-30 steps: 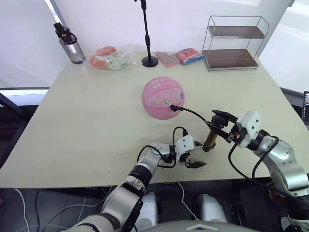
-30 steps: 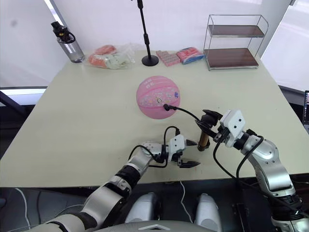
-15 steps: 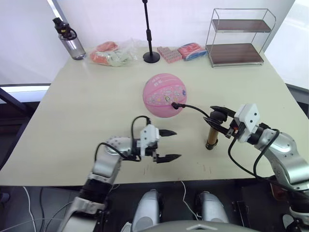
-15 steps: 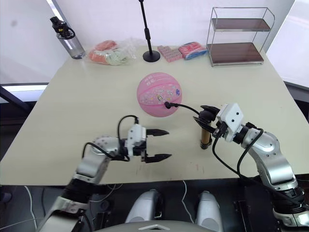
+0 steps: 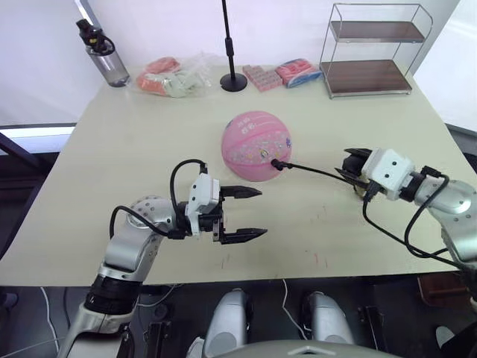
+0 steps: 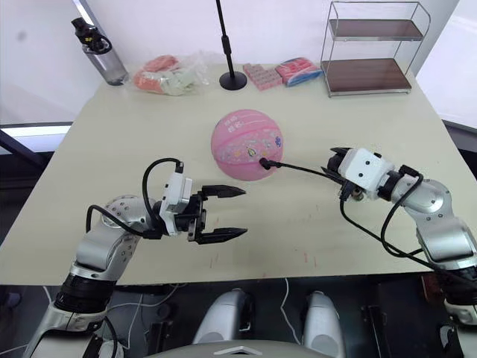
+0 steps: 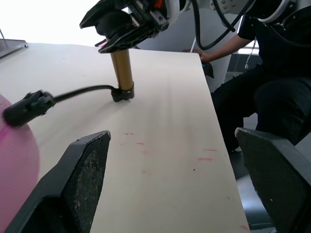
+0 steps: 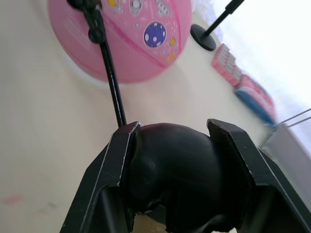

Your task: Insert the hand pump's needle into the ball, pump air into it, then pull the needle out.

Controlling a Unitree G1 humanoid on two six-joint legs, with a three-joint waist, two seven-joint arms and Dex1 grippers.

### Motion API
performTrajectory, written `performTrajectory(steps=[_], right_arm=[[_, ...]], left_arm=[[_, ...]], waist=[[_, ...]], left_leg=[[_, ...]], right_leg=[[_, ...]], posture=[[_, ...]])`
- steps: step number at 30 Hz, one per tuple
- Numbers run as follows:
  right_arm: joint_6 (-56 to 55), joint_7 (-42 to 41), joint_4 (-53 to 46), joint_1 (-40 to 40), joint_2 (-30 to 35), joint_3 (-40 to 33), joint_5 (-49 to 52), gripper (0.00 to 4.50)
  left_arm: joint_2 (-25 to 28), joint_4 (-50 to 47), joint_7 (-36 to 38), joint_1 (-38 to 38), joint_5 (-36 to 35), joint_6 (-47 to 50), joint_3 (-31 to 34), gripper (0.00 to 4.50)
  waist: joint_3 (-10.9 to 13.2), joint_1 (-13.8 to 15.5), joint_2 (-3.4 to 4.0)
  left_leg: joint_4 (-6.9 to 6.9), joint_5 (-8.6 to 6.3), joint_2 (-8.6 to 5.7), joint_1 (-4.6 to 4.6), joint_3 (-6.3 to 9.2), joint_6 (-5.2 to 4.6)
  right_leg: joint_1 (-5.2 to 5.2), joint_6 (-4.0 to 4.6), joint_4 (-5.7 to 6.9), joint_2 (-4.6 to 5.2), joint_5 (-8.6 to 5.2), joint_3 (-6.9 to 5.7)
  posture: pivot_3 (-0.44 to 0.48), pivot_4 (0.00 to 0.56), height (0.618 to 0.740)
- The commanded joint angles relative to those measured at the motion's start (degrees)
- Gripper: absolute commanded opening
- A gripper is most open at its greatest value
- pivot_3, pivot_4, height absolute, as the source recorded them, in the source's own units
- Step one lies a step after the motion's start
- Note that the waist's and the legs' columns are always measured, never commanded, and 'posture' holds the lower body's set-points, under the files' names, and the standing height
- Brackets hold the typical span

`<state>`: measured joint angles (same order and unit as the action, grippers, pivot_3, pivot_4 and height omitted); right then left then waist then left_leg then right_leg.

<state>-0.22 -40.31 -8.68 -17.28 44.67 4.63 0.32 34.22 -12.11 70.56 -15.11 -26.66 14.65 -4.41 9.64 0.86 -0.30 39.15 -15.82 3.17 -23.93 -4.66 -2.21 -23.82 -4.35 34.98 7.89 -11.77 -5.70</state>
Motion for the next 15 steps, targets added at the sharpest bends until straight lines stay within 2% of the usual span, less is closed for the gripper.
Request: performTrajectory(steps=[1, 10, 12, 13, 14, 15], right_arm=[[-9.4, 2.6, 4.6, -1.4, 0.9, 1.7, -7.6, 1.79], [-25.1, 3.2, 10.2, -0.5, 0.4, 6.8, -15.1, 1.79], [-27.4, 3.3, 10.7, 0.1, 0.1, 7.5, -16.1, 2.69], [-28.8, 3.2, 11.2, 0.6, 0.5, 7.7, -16.7, 2.72], [-29.7, 3.2, 11.5, 1.0, 0.8, 7.5, -16.9, 3.44], [-30.9, 3.3, 11.6, 1.4, 1.4, 7.2, -17.0, 3.53]], left_arm=[[0.4, -2.5, -0.9, -0.9, -1.2, 0.5, 0.6, 4.39], [0.2, -3.6, -2.1, -1.8, -1.6, 1.8, -0.1, 4.39], [0.2, -3.7, -2.2, -1.9, -1.6, 1.9, -0.1, 4.5], [0.1, -3.7, -2.3, -2.1, -1.6, 2.0, -0.2, 4.5], [0.1, -3.8, -2.5, -2.2, -1.5, 2.1, -0.3, 4.5], [0.1, -3.9, -2.6, -2.3, -1.5, 2.2, -0.2, 4.5]], waist=[[0.0, 0.0, 0.0], [0.1, -0.1, -0.09], [0.1, -0.1, -0.1], [0.1, -0.1, -0.11], [0.1, -0.1, -0.11], [0.1, -0.1, -0.11]], left_leg=[[-0.01, 0.01, 0.0, 0.0, -0.02, 0.02], [-0.01, 0.11, 0.0, -0.01, -0.03, 0.19], [-0.01, 0.14, 0.0, 0.0, -0.02, 0.24], [0.0, 0.15, 0.0, 0.0, -0.01, 0.25], [0.0, 0.15, 0.0, 0.01, 0.0, 0.26], [0.0, 0.17, 0.0, 0.01, 0.02, 0.28]], right_leg=[[0.0, -0.03, 0.0, 0.0, -0.02, 0.02], [0.01, -0.09, 0.03, -0.01, -0.05, 0.04], [0.01, -0.09, 0.05, -0.02, -0.05, 0.04], [0.01, -0.09, 0.06, -0.03, -0.05, 0.04], [0.02, -0.09, 0.07, -0.03, -0.05, 0.04], [0.02, -0.09, 0.1, -0.03, -0.05, 0.03]], posture=[[0.0, 0.15, 0.731], [0.0, 0.15, 0.731], [0.0, 0.15, 0.731], [0.0, 0.15, 0.731], [0.0, 0.15, 0.731], [0.0, 0.15, 0.731]])
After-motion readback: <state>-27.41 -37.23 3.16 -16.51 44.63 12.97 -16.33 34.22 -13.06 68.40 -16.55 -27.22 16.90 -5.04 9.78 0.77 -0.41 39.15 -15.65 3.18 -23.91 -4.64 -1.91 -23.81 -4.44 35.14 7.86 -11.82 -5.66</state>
